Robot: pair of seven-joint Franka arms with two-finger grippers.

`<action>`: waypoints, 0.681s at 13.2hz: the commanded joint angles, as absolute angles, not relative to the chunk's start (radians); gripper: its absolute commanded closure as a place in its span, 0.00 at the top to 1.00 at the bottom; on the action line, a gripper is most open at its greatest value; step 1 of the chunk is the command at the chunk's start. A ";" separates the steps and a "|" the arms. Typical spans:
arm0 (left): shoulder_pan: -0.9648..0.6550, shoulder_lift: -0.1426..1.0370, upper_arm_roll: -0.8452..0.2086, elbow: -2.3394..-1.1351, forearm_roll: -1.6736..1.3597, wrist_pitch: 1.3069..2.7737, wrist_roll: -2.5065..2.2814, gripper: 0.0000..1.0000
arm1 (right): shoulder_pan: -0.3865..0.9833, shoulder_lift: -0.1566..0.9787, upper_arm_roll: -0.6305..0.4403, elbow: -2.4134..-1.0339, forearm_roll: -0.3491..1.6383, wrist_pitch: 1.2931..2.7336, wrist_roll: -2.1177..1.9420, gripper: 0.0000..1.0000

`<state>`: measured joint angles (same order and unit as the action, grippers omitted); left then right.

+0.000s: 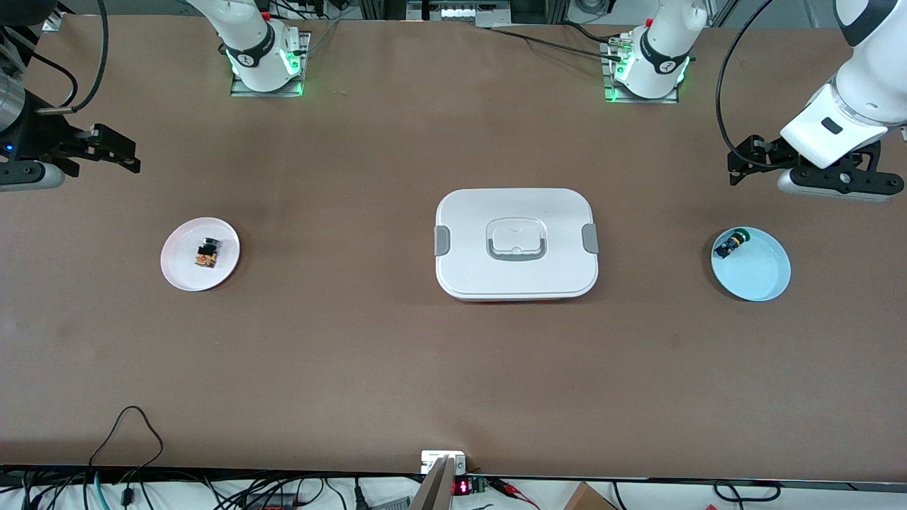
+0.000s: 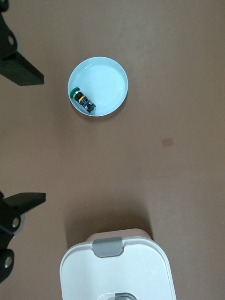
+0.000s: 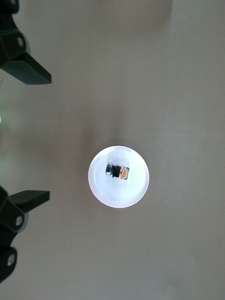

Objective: Transfer orange switch to right arm and place

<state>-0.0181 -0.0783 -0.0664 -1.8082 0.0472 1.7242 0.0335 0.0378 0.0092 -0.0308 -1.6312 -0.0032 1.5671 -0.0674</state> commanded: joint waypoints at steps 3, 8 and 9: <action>-0.018 -0.072 -0.064 -1.789 0.028 1.707 0.058 1.00 | 0.038 0.038 -0.034 -1.585 -0.020 1.555 -0.066 1.00; -0.018 -0.072 -0.064 -1.789 0.028 1.706 0.058 1.00 | 0.043 0.064 -0.028 -1.572 -0.017 1.555 -0.077 1.00; -0.018 -0.072 -0.064 -1.789 0.028 1.706 0.058 1.00 | 0.040 0.074 -0.028 -1.572 -0.014 1.551 -0.078 1.00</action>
<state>-0.0181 -0.0783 -0.0664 -1.8082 0.0472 1.7242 0.0335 0.0412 0.0577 -0.0298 -1.5975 -0.0102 1.5677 -0.0674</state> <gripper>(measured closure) 0.000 0.000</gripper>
